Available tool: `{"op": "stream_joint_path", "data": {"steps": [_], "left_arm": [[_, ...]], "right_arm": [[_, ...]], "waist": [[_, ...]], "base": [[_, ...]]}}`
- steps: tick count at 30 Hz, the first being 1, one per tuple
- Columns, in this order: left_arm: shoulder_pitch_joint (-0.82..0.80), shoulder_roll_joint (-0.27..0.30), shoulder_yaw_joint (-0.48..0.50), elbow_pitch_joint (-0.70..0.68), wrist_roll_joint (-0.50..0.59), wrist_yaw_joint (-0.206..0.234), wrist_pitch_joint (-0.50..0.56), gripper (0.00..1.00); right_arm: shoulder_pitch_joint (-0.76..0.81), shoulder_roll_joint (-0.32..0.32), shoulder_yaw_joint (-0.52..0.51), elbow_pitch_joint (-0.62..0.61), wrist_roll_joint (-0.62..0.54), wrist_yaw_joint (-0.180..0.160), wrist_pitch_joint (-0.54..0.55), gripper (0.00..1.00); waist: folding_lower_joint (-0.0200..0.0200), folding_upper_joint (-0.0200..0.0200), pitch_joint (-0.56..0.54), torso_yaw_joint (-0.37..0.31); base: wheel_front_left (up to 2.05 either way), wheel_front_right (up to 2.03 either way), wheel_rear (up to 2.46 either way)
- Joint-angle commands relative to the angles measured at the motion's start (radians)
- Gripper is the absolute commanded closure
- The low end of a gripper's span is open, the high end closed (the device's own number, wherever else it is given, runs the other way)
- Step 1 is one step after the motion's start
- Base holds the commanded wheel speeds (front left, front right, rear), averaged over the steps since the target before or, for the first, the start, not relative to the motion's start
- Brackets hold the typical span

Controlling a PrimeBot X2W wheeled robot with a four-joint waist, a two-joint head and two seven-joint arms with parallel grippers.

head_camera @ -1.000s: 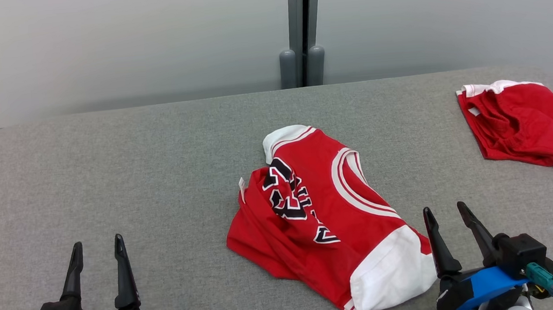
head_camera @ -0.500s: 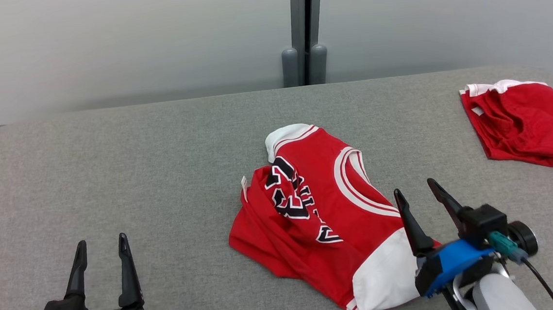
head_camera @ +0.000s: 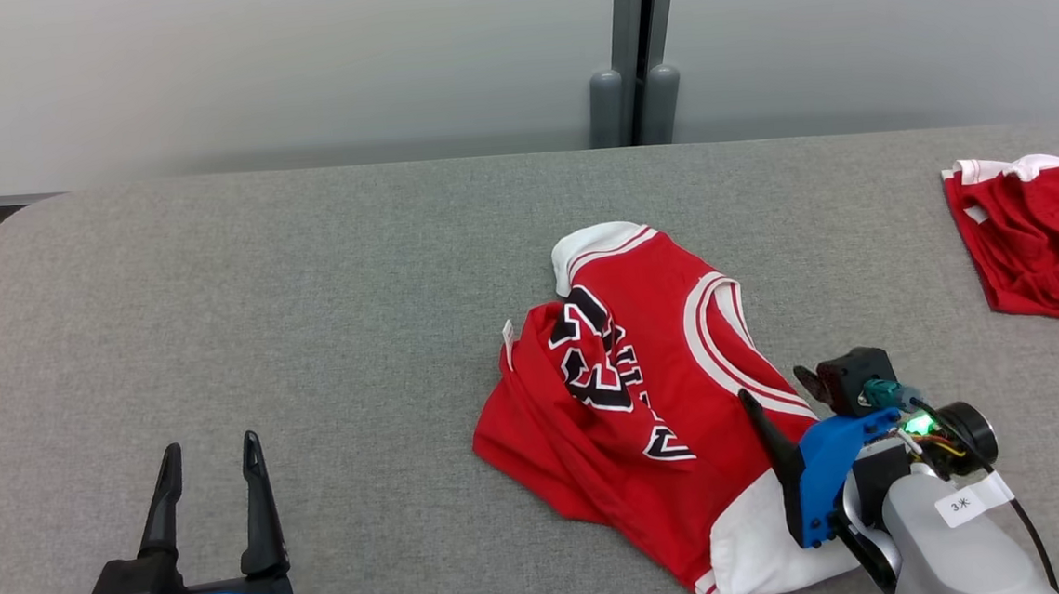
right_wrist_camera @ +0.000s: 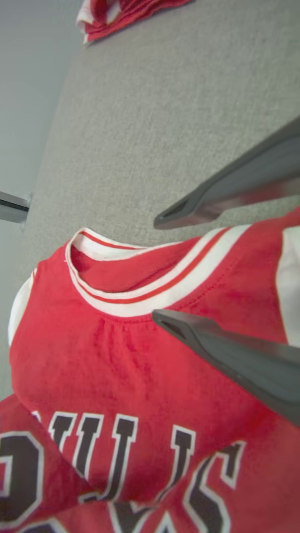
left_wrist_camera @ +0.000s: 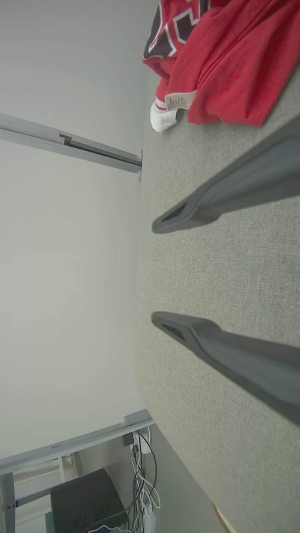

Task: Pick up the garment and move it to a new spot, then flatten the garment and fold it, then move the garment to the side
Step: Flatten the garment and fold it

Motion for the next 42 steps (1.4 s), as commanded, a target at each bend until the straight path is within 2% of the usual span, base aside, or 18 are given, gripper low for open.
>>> {"op": "stream_joint_path", "data": {"steps": [1, 7, 8, 9, 12, 20, 25, 29, 30, 31, 34, 38, 42], "left_arm": [[-0.015, -0.002, 0.003, 0.002, 0.002, -0.001, -0.002, 0.0], [-0.026, -0.003, 0.008, 0.009, 0.007, -0.006, -0.002, 0.0], [-0.027, -0.003, 0.009, 0.01, 0.008, -0.007, -0.002, 0.0], [-0.028, -0.003, 0.011, 0.011, 0.009, -0.007, -0.002, 0.0], [-0.023, -0.003, 0.011, 0.012, 0.012, -0.008, -0.002, 0.0], [-0.004, -0.003, -0.001, 0.016, 0.006, -0.006, -0.002, 0.0], [0.003, -0.003, -0.005, 0.013, 0.003, -0.006, -0.002, 0.0], [0.004, -0.003, -0.006, 0.008, 0.001, -0.004, -0.002, 0.0], [0.004, -0.003, -0.003, 0.008, 0.001, -0.004, -0.002, 0.0], [0.002, -0.003, -0.003, 0.008, 0.001, -0.005, -0.002, 0.0], [-0.004, -0.004, 0.001, 0.011, 0.006, -0.007, -0.002, 0.0], [-0.011, -0.003, 0.004, 0.013, 0.01, -0.008, -0.002, 0.0], [-0.018, -0.003, 0.007, 0.014, 0.018, -0.011, -0.002, 0.0]], "right_arm": [[-0.026, -0.011, 0.006, 0.042, 0.012, 0.0, 0.0, 0.0], [-0.056, -0.001, 0.03, 0.185, 0.049, 0.0, -0.016, 0.0], [-0.058, 0.004, 0.038, 0.199, 0.057, 0.0, -0.023, 0.67], [-0.063, 0.008, 0.046, 0.212, 0.065, 0.0, -0.029, 1.0], [-0.07, 0.008, 0.057, 0.241, 0.095, 0.0, -0.067, 1.0], [-0.038, -0.069, -0.015, 0.264, 0.167, 0.0, -0.149, 1.0], [0.018, -0.135, -0.065, 0.237, 0.175, 0.0, -0.161, 1.0], [0.055, -0.148, -0.103, 0.188, 0.165, 0.0, -0.162, 0.98], [0.063, -0.143, -0.112, 0.157, 0.161, 0.0, -0.163, 0.31], [0.075, -0.138, -0.125, 0.131, 0.159, 0.0, -0.163, 0.0], [0.096, -0.128, -0.175, 0.008, 0.138, 0.0, -0.163, 0.0], [0.148, -0.074, -0.244, -0.196, 0.09, 0.0, -0.162, 0.0], [0.216, -0.016, -0.271, -0.395, 0.046, 0.0, -0.162, 0.0]], "waist": [[-0.0001, 0.0, 0.004, 0.006], [-0.0001, 0.0, 0.009, 0.011], [-0.0001, 0.0, 0.009, 0.009], [-0.0001, 0.0, 0.008, 0.007], [-0.0001, 0.0, 0.003, -0.004], [-0.0001, 0.0, -0.022, -0.029], [-0.0001, 0.0, -0.026, -0.046], [-0.0001, 0.0, -0.017, -0.061], [-0.0001, 0.0, -0.015, -0.065], [-0.0001, 0.0, -0.012, -0.068], [-0.0001, 0.0, -0.007, -0.077], [-0.0001, 0.0, -0.006, -0.083], [-0.0001, 0.0, -0.003, -0.085]], "base": [[0.0, 0.0, 0.0], [0.0, 0.0, 0.0], [0.0, 0.0, 0.0], [0.0, 0.0, 0.0], [0.0, 0.0, 0.0], [0.0, 0.0, 0.0], [0.0, 0.0, 0.0], [0.0, 0.0, 0.0], [0.0, 0.0, 0.0], [0.0, 0.0, 0.0], [0.0, 0.0, 0.0], [0.0, 0.0, 0.0], [0.0, 0.0, 0.0]]}}
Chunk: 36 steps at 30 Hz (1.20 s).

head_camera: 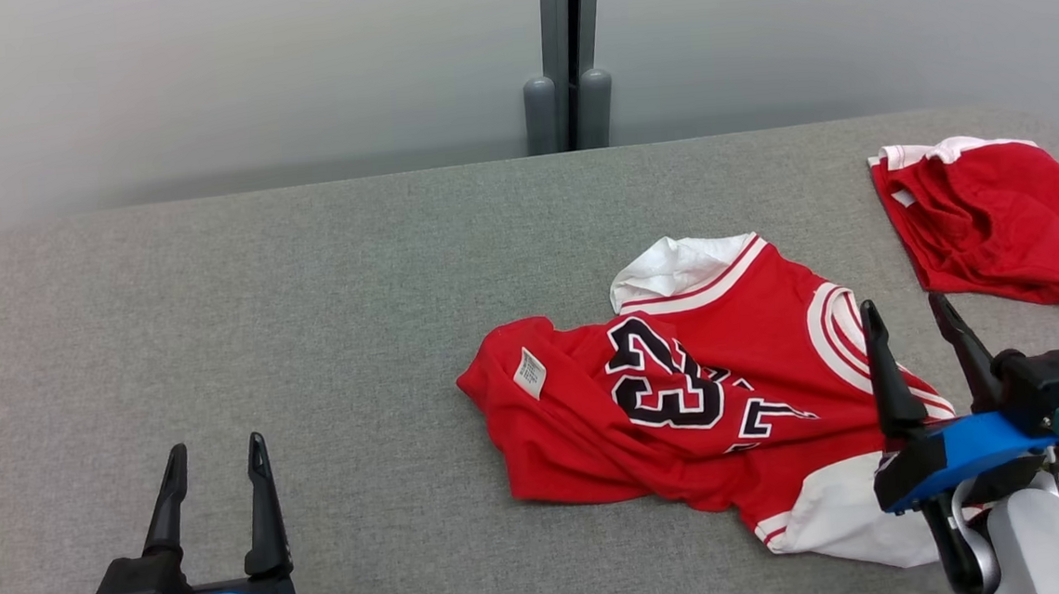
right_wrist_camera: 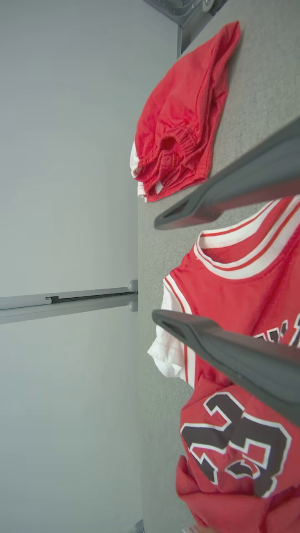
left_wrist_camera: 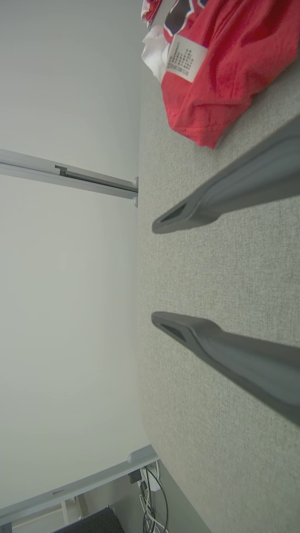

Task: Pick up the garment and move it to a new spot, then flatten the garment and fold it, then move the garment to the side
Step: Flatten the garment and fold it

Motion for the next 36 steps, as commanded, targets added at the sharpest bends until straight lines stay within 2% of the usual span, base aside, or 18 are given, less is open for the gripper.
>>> {"op": "stream_joint_path", "data": {"steps": [1, 4, 8, 16, 23, 30, 36], "left_arm": [[-0.018, -0.002, 0.007, 0.001, 0.008, -0.002, -0.002, 0.0], [-0.024, -0.002, 0.007, 0.003, 0.01, -0.006, -0.002, 0.0], [-0.022, -0.002, 0.009, 0.008, 0.013, -0.008, -0.002, 0.0], [-0.024, -0.002, 0.015, 0.017, 0.015, -0.004, -0.002, 0.0], [-0.144, 0.012, -0.037, 0.054, 0.035, -0.023, -0.002, 0.0], [-0.344, 0.042, -0.167, 0.191, 0.035, -0.037, -0.002, 0.0], [-0.477, 0.07, -0.329, 0.353, -0.028, -0.035, 0.003, 0.0]], "right_arm": [[0.03, 0.012, -0.003, -0.037, -0.011, 0.0, -0.003, 0.0], [0.088, 0.043, 0.011, -0.139, -0.02, 0.0, -0.003, 0.0], [0.163, 0.064, 0.046, -0.206, -0.011, 0.0, -0.003, 0.0], [0.219, 0.07, 0.126, -0.201, 0.021, 0.0, -0.003, 0.0], [0.17, 0.07, 0.133, -0.193, 0.013, 0.0, -0.003, 0.0], [0.152, 0.07, 0.135, -0.186, 0.02, 0.0, -0.003, 0.0], [0.151, 0.07, 0.136, -0.176, 0.032, 0.0, -0.003, 0.0]], "waist": [[0.0, 0.0, 0.001, 0.001], [0.0, 0.0, 0.003, 0.003], [0.0, 0.0, 0.002, 0.005], [0.0, 0.0, 0.002, -0.01], [0.0, 0.0, 0.025, -0.034], [0.0, 0.0, 0.051, -0.07], [0.0, 0.0, 0.069, -0.109]], "base": [[0.0, 0.0, 0.0], [0.0, 0.0, 0.0], [0.0, 0.0, 0.0], [0.0, 0.0, 0.0], [0.0, 0.0, 0.0], [0.0, 0.0, 0.0], [0.0, 0.0, 0.0]]}}
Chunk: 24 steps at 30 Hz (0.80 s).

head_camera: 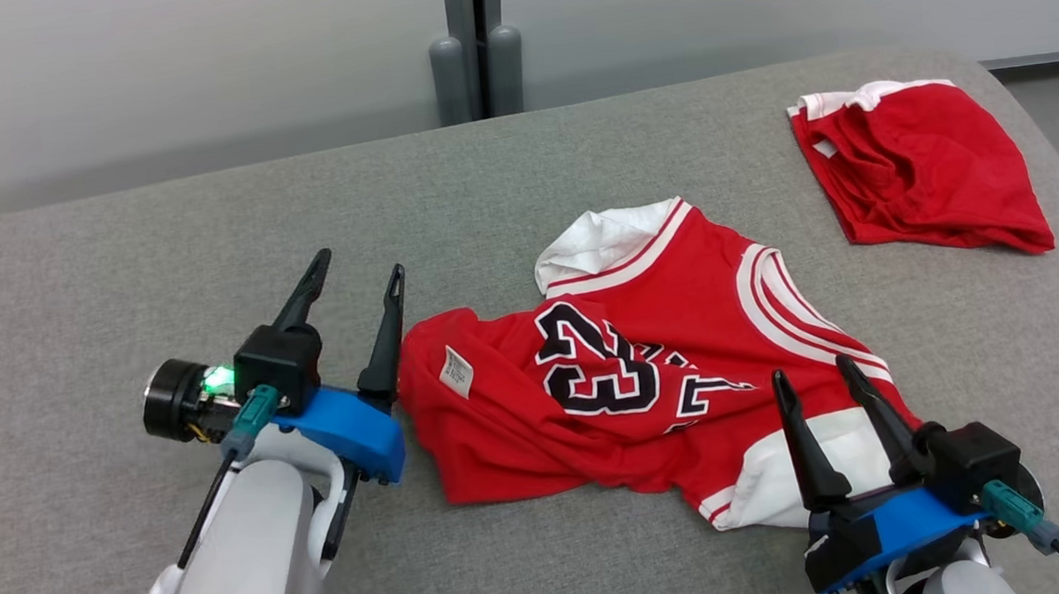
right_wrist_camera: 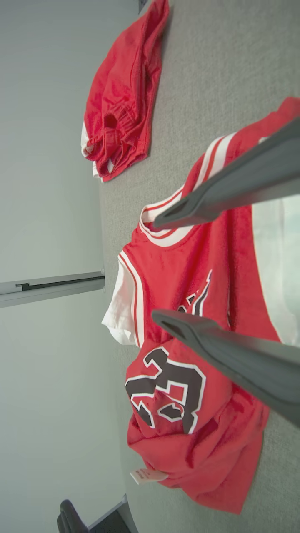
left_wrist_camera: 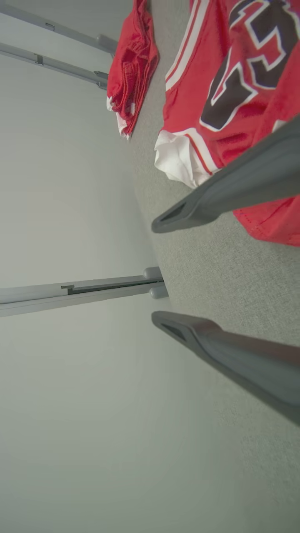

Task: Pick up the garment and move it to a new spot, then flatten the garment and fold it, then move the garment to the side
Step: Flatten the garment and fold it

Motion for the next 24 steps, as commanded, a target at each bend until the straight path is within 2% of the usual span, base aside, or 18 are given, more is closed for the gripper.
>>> {"op": "stream_joint_path", "data": {"steps": [1, 12, 19, 20, 21, 23, 24], "left_arm": [[-0.035, 0.011, -0.028, 0.036, -0.021, 0.0, 0.011, 0.0], [-0.131, 0.033, -0.249, 0.262, -0.187, -0.001, 0.166, 0.0], [-0.131, 0.024, -0.346, 0.33, -0.292, -0.001, 0.243, 0.0], [-0.134, 0.028, -0.355, 0.331, -0.304, -0.001, 0.24, 0.05], [-0.139, 0.032, -0.365, 0.332, -0.314, -0.001, 0.231, 0.6], [-0.148, 0.04, -0.38, 0.335, -0.327, -0.001, 0.205, 1.0], [-0.153, 0.042, -0.381, 0.338, -0.333, -0.001, 0.188, 1.0]], "right_arm": [[-0.009, -0.001, 0.003, 0.004, 0.005, 0.0, -0.003, 0.0], [-0.026, -0.001, -0.004, 0.013, 0.009, 0.0, -0.003, 0.0], [-0.03, -0.001, 0.003, 0.019, 0.014, 0.0, -0.003, 0.0], [-0.029, -0.001, 0.003, 0.019, 0.014, 0.0, -0.003, 0.0], [-0.028, -0.001, 0.003, 0.018, 0.014, 0.0, -0.003, 0.0], [-0.025, -0.001, 0.001, 0.015, 0.014, 0.0, -0.003, 0.0], [-0.023, -0.001, -0.001, 0.013, 0.013, 0.0, -0.003, 0.0]], "waist": [[-0.0001, 0.0, 0.005, -0.01], [-0.0001, 0.0, 0.029, -0.046], [-0.0001, 0.0, 0.029, -0.059], [-0.0001, 0.0, 0.028, -0.061], [-0.0001, 0.0, 0.028, -0.062], [-0.0001, 0.0, 0.027, -0.063], [-0.0001, 0.0, 0.025, -0.062]], "base": [[0.0, 0.0, 0.0], [0.0, 0.0, 0.0], [0.0, 0.0, 0.0], [0.0, 0.0, 0.0], [0.0, 0.0, 0.0], [0.0, 0.0, 0.0], [0.0, 0.0, 0.0]]}}
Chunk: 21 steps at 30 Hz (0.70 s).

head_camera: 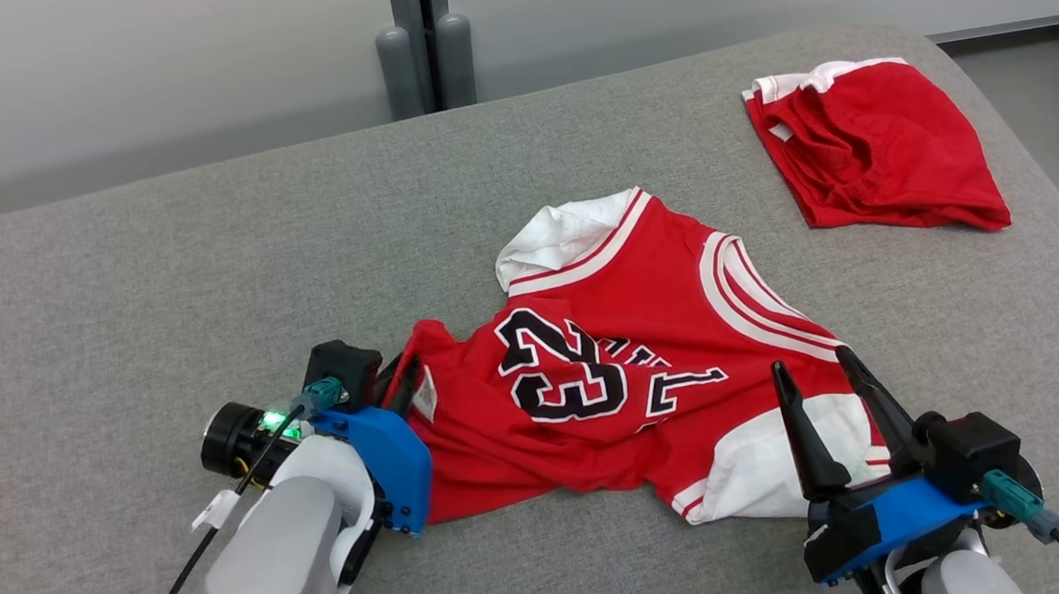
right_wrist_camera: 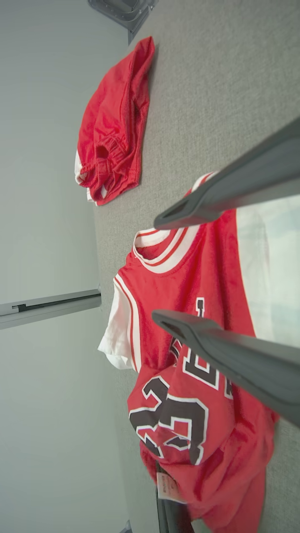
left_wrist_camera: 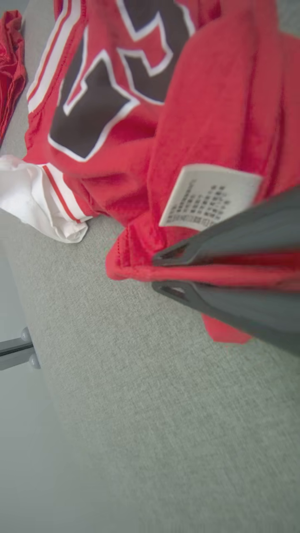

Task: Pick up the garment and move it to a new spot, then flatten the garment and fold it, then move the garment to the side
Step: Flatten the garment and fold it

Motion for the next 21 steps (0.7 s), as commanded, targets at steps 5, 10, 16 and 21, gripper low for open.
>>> {"op": "stream_joint_path", "data": {"steps": [5, 10, 16, 21], "left_arm": [[-0.054, 0.016, 0.018, 0.026, -0.008, 0.003, -0.097, 1.0], [-0.083, 0.043, 0.065, 0.021, -0.017, 0.036, -0.173, 1.0], [-0.005, 0.094, 0.145, -0.113, -0.018, 0.075, -0.19, 1.0], [0.175, 0.112, 0.217, -0.281, -0.011, 0.109, -0.191, 1.0]], "right_arm": [[0.015, -0.001, -0.012, -0.009, 0.006, 0.0, -0.003, 0.0], [0.026, -0.001, -0.025, -0.013, -0.003, 0.0, -0.003, 0.0], [0.048, -0.001, -0.032, -0.015, -0.002, 0.0, -0.003, 0.0], [0.064, -0.001, -0.033, -0.01, 0.003, 0.0, -0.003, 0.0]], "waist": [[-0.0001, -0.0001, -0.01, 0.015], [-0.0001, -0.0001, -0.027, 0.05], [-0.0001, -0.0001, -0.053, 0.099], [-0.0001, -0.0001, -0.065, 0.14]], "base": [[0.0, 0.0, 0.0], [0.0, 0.0, 0.0], [0.0, 0.0, 0.0], [0.0, 0.0, 0.0]]}}
